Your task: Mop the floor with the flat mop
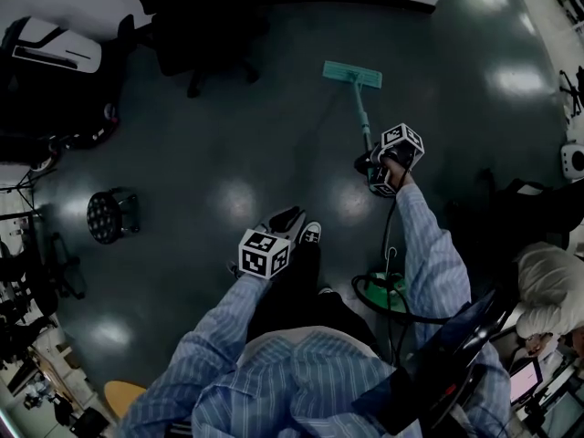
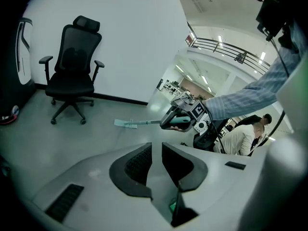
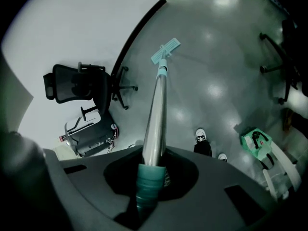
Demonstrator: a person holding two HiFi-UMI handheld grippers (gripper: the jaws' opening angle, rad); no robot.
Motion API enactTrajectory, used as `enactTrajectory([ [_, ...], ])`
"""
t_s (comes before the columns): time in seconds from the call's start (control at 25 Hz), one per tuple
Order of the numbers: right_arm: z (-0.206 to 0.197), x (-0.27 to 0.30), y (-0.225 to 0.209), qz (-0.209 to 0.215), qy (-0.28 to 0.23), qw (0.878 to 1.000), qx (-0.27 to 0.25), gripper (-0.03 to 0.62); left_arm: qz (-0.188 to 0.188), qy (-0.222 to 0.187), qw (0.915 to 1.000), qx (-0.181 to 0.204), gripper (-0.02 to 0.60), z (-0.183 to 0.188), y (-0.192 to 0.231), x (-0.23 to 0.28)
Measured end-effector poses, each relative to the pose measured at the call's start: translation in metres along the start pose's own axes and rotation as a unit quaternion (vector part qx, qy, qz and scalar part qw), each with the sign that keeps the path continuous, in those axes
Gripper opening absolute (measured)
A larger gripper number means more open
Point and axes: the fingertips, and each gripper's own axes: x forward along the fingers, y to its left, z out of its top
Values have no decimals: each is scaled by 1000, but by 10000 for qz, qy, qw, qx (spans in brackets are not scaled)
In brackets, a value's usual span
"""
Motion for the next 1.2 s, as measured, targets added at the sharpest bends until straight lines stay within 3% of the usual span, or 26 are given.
enactTrajectory([
  [0.32,-69,0,-39,79,48,9998,160,40,-42,-19,9995,327,69,-4,-12,-11],
  [0.6,-173,3,-96,123,133,9996,217,40,-71,-271,9985,475,69,-22,-58,-32],
  [0.88,-295,6,-155,547,251,9975,383,41,-37,-369,9986,386,69,-79,-112,-71],
  [1.2,-411,9,-233,636,314,9967,403,41,-122,-481,9967,639,69,-141,-172,-99],
])
